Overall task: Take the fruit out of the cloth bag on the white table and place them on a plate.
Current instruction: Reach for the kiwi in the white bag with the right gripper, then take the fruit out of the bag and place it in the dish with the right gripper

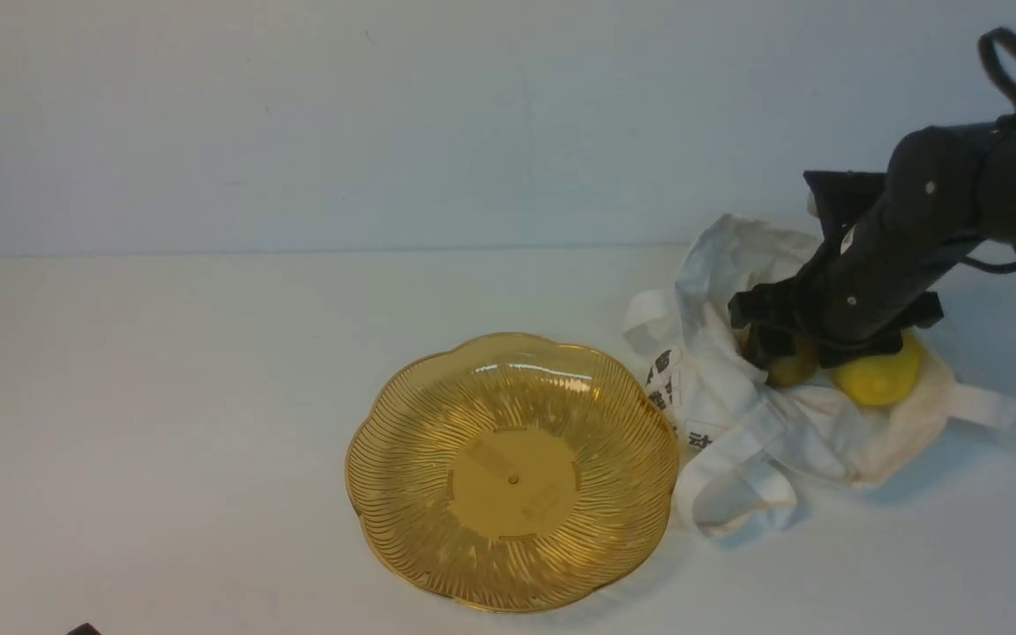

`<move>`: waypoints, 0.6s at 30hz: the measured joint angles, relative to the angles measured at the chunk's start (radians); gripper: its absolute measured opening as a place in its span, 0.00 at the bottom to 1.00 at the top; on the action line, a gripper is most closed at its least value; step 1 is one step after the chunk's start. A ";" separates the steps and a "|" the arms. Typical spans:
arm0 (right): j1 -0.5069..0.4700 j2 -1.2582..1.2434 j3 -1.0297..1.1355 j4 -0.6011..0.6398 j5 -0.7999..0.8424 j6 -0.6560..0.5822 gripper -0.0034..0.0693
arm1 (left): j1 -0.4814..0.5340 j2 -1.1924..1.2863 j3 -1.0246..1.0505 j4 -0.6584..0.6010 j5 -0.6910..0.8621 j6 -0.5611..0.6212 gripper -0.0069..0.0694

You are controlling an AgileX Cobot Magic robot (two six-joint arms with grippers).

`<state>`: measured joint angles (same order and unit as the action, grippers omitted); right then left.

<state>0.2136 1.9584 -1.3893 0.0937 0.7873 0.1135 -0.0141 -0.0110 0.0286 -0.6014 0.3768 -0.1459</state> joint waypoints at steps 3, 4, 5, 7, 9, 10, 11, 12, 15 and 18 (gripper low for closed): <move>0.002 0.002 0.000 0.003 -0.001 0.006 0.68 | 0.000 0.000 0.000 -0.001 0.021 0.000 0.08; 0.002 0.002 -0.001 0.003 -0.001 0.006 0.66 | 0.000 0.000 0.000 -0.001 0.024 0.000 0.08; 0.002 0.002 -0.001 0.002 -0.001 0.006 0.64 | 0.000 0.000 0.000 -0.002 0.030 0.000 0.08; 0.002 0.001 -0.001 -0.009 0.000 0.007 0.64 | 0.000 0.000 0.000 -0.002 0.041 0.000 0.08; 0.002 -0.006 -0.001 -0.032 0.010 0.007 0.64 | 0.000 0.000 0.000 -0.002 0.042 0.000 0.08; 0.002 -0.018 -0.001 -0.049 0.023 0.009 0.64 | 0.000 0.000 0.000 -0.002 0.042 0.000 0.08; 0.002 -0.029 -0.001 -0.069 0.036 0.009 0.64 | 0.000 0.000 0.000 -0.002 0.043 0.000 0.08; 0.002 -0.052 -0.001 -0.094 0.053 0.010 0.64 | 0.000 0.000 0.000 -0.002 0.043 0.000 0.08; 0.002 -0.092 -0.001 -0.122 0.078 0.018 0.64 | 0.000 0.000 0.000 -0.002 0.044 0.000 0.08; 0.002 -0.205 -0.001 -0.147 0.153 0.031 0.64 | 0.000 0.000 0.000 -0.002 0.044 0.000 0.08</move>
<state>0.2154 1.7530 -1.3908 -0.0533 0.9406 0.1446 -0.0141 -0.0110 0.0286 -0.6034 0.4210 -0.1459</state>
